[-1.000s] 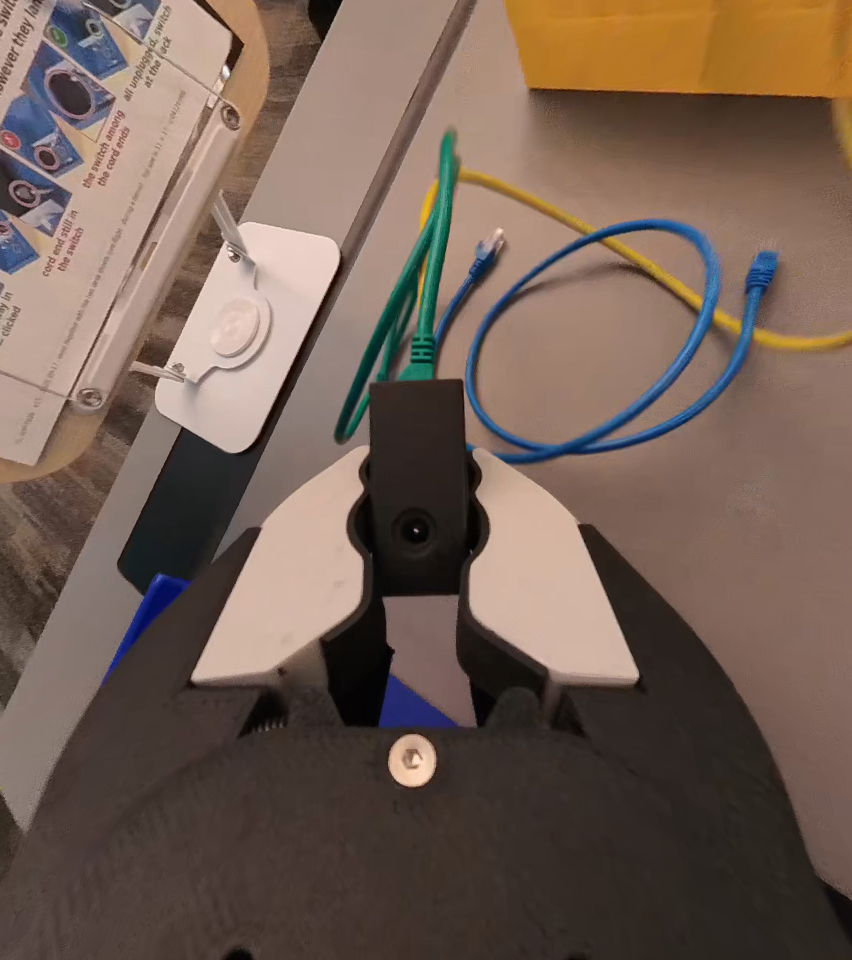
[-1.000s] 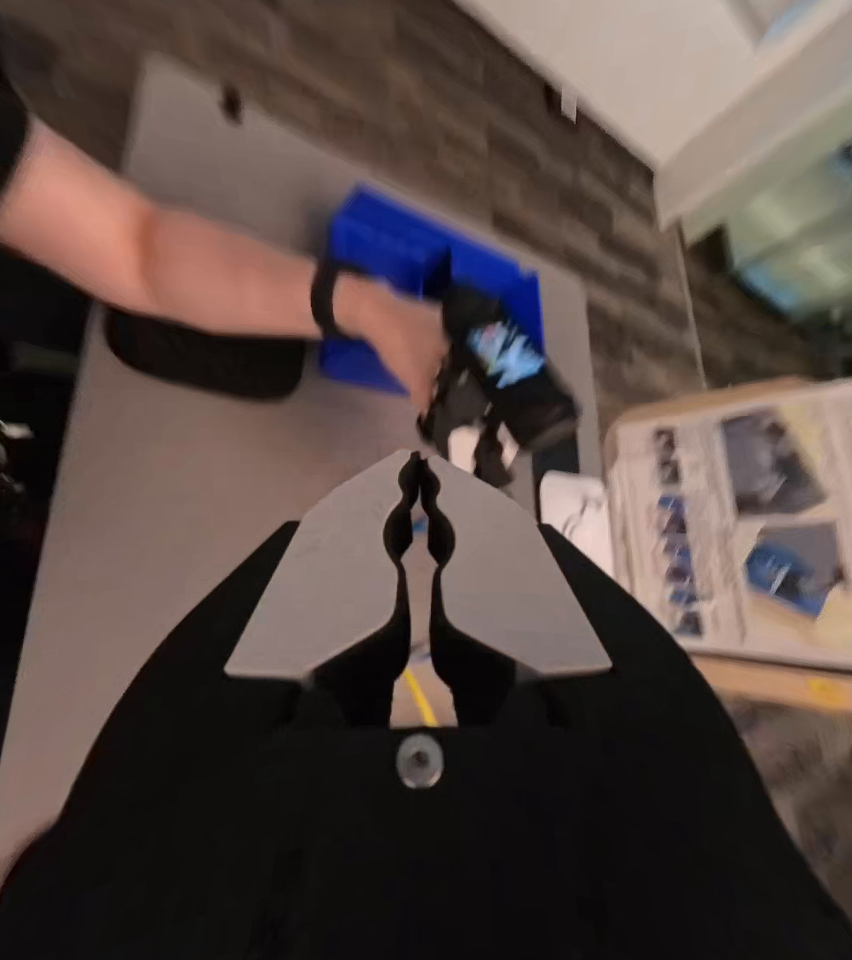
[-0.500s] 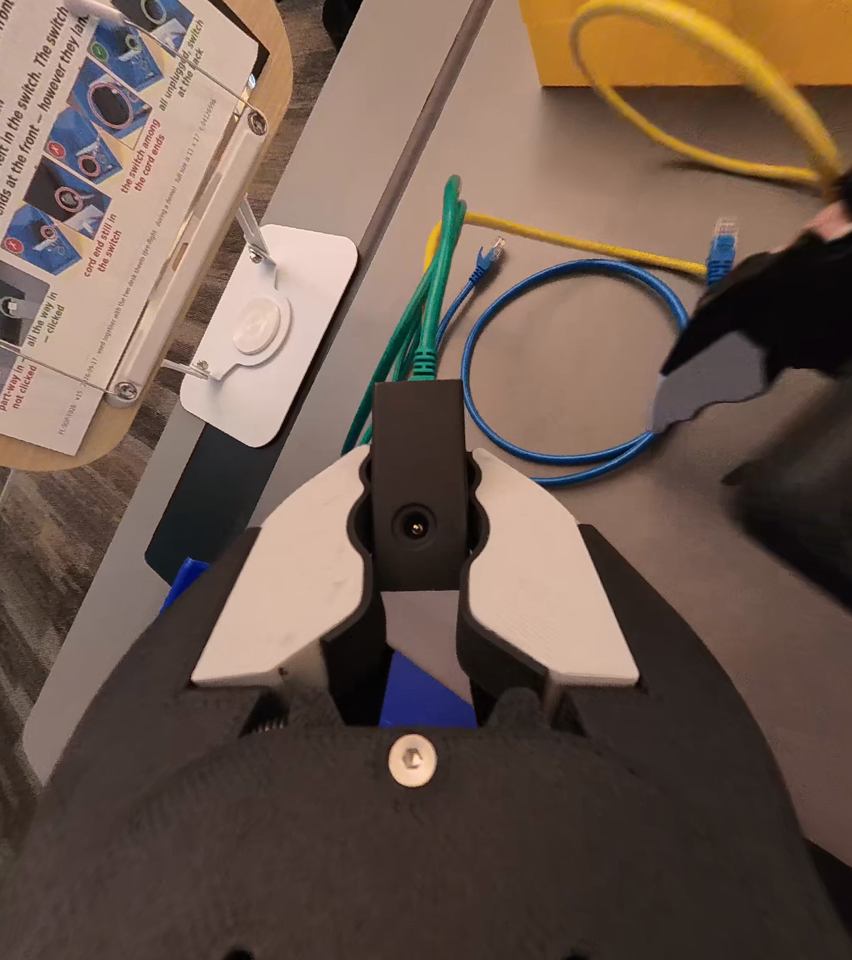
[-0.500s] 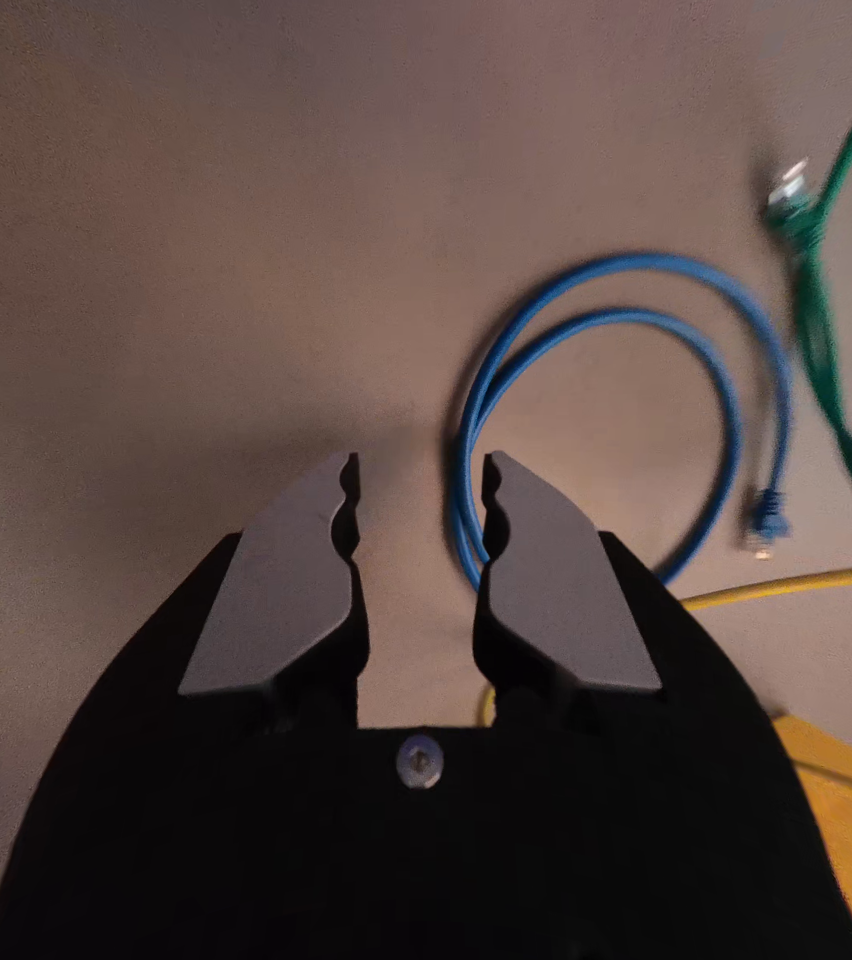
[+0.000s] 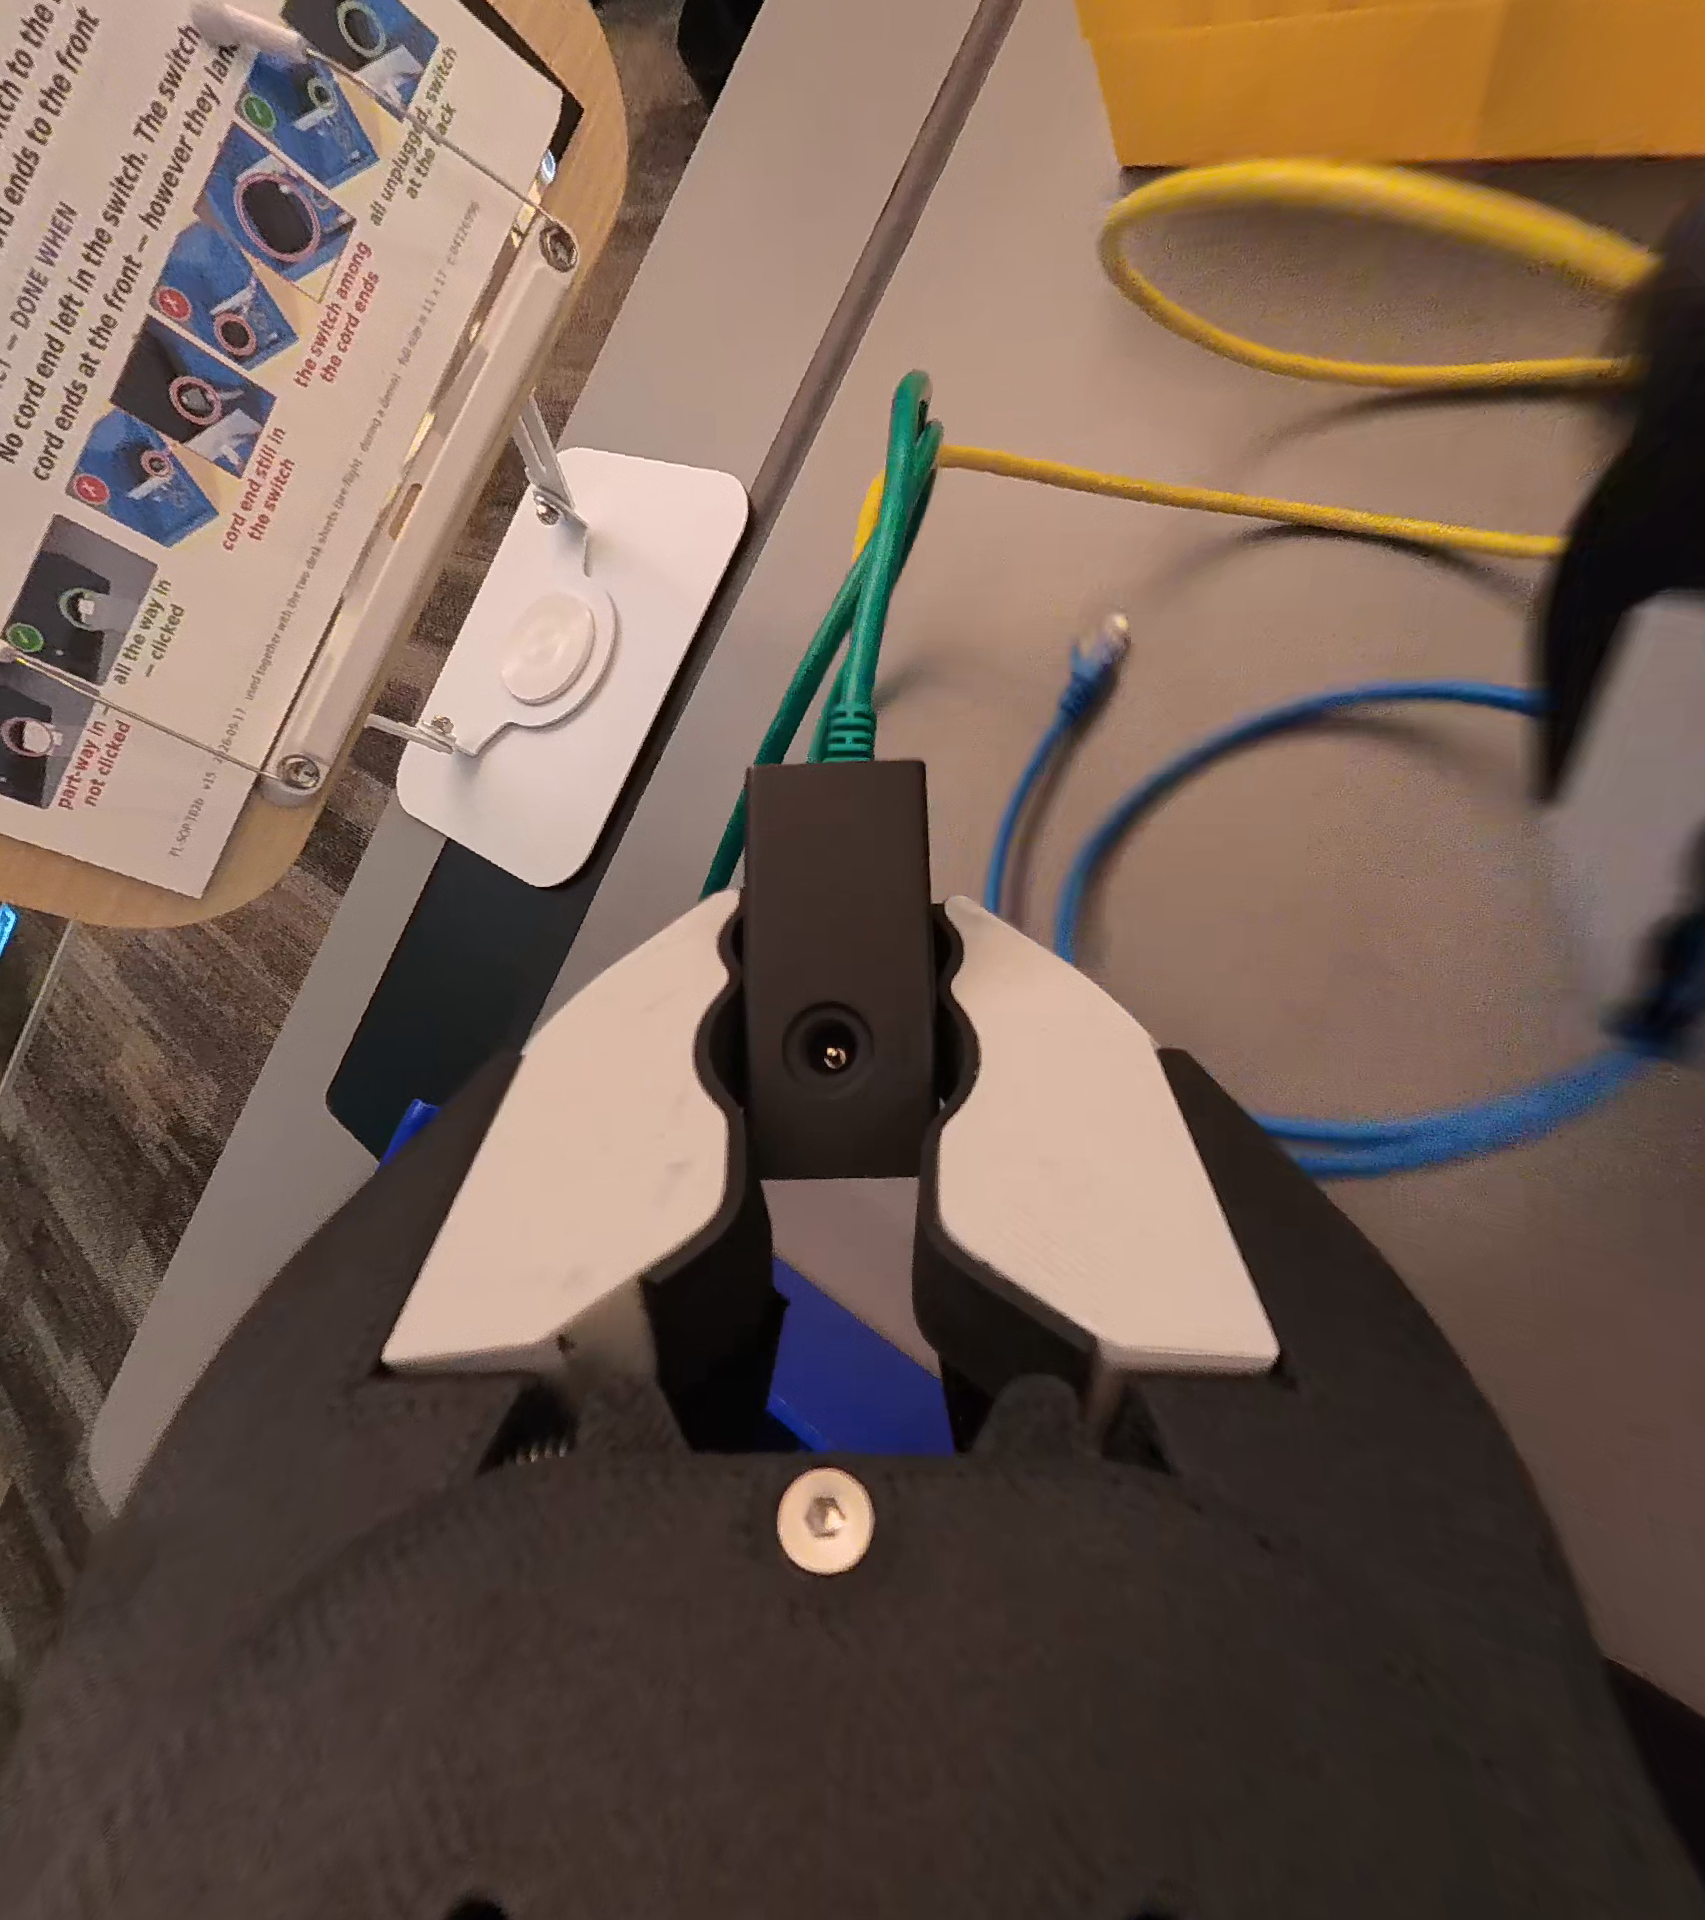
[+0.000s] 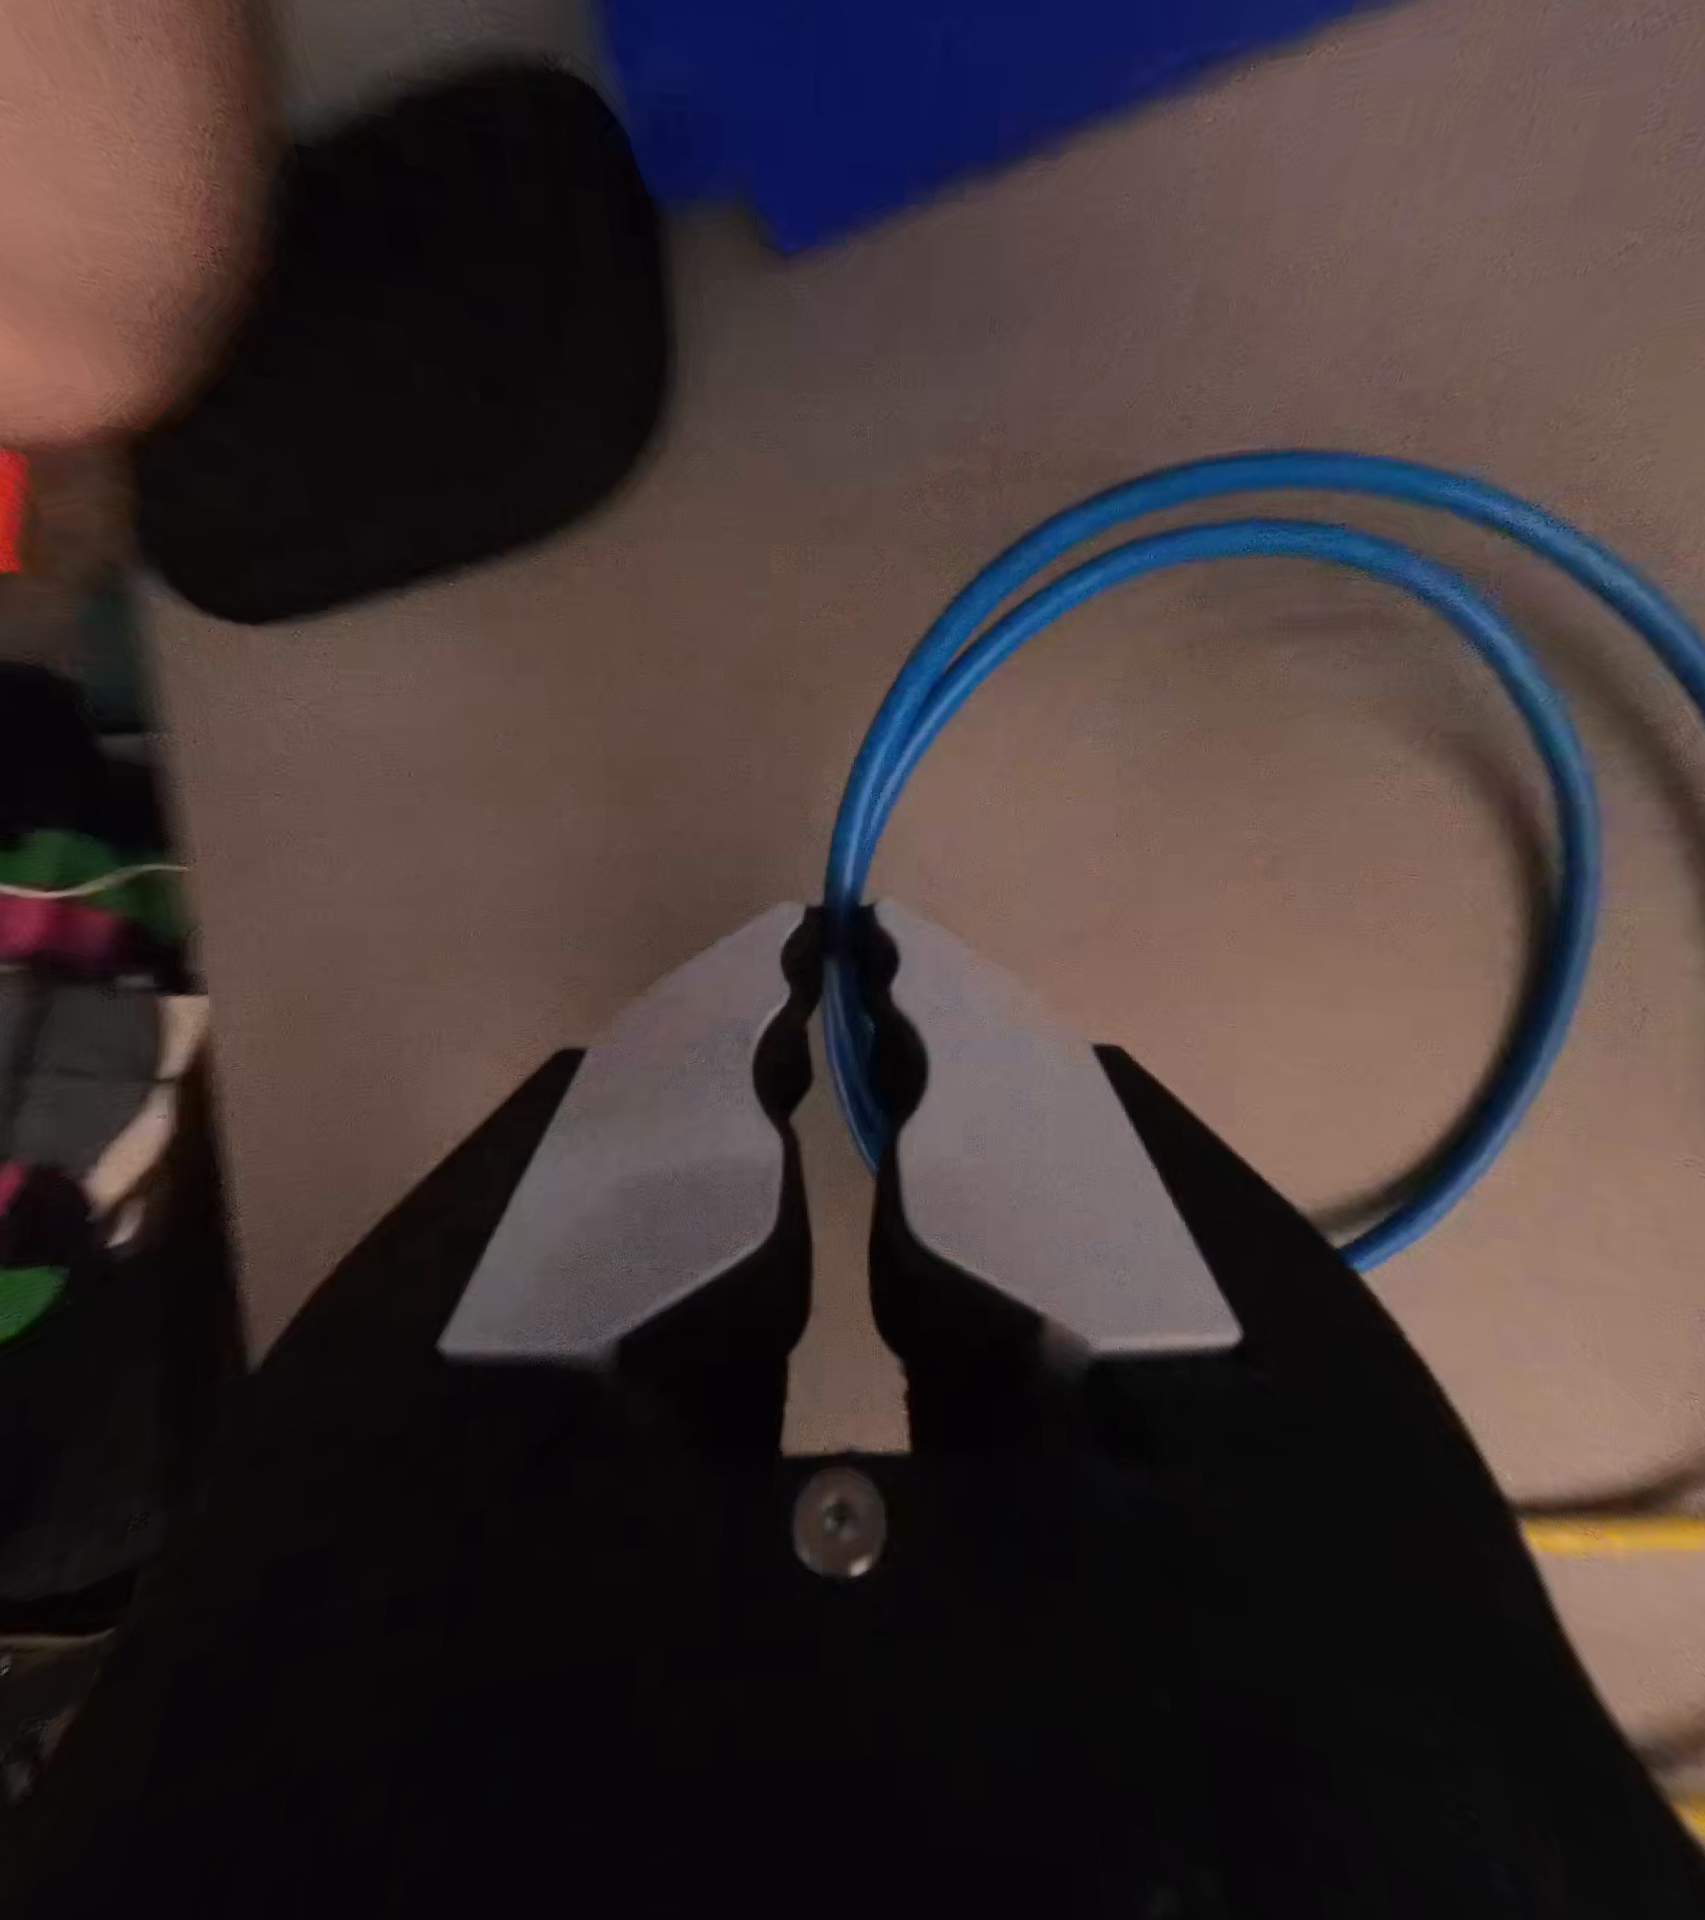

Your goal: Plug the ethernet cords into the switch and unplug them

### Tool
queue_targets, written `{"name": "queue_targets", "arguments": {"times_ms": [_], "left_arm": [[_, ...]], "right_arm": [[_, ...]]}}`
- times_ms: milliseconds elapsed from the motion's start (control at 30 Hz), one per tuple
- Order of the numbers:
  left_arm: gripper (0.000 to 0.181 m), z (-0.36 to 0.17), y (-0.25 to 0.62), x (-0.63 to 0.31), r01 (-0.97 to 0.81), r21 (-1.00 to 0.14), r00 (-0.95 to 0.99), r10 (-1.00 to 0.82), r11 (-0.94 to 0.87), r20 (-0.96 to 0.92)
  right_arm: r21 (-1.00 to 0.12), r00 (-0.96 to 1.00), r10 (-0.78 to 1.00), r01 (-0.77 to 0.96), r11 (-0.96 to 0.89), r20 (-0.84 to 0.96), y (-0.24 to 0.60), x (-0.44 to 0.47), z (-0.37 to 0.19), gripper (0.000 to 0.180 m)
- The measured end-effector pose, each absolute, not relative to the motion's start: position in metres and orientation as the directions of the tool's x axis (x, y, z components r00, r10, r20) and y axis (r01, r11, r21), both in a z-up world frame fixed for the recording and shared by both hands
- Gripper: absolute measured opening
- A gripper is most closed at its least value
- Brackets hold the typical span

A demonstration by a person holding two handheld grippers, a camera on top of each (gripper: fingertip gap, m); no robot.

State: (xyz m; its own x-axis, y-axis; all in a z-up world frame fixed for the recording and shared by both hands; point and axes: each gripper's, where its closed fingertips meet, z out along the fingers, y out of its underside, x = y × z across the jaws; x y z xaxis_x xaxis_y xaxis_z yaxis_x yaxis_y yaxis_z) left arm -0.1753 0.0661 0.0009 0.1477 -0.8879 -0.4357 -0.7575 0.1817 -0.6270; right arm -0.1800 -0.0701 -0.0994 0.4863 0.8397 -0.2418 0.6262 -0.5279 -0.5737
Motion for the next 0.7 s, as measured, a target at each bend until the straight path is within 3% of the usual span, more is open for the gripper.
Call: {"name": "queue_targets", "arguments": {"times_ms": [33,167,300,467,700], "left_arm": [[0.029,0.000,0.067,-0.176,-0.760,-0.624,0.147,-0.888,0.180,-0.436],[0.029,-0.003,0.067,-0.175,-0.767,-0.615,0.140,-0.888,0.182,-0.438],[0.029,-0.004,0.063,-0.172,-0.755,-0.629,0.126,-0.901,0.184,-0.415],[0.029,-0.005,0.068,-0.176,-0.766,-0.619,0.138,-0.895,0.176,-0.425],[0.029,-0.008,0.070,-0.176,-0.776,-0.607,0.138,-0.892,0.173,-0.431]], "right_arm": [[-0.668,0.405,0.868,0.565,-0.484,-0.287,-0.081,-0.186,-0.073,0.006],[-0.941,0.135,0.954,0.179,-0.289,-0.267,-0.119,-0.178,0.046,0.007],[-0.977,0.060,0.979,-0.098,-0.189,-0.196,-0.146,-0.149,0.120,0.007],[-0.988,0.236,0.961,-0.088,-0.126,-0.144,-0.155,-0.136,0.137,0.007],[-0.999,0.567,0.824,-0.021,0.038,0.019,-0.172,-0.059,0.210,0.006]]}}
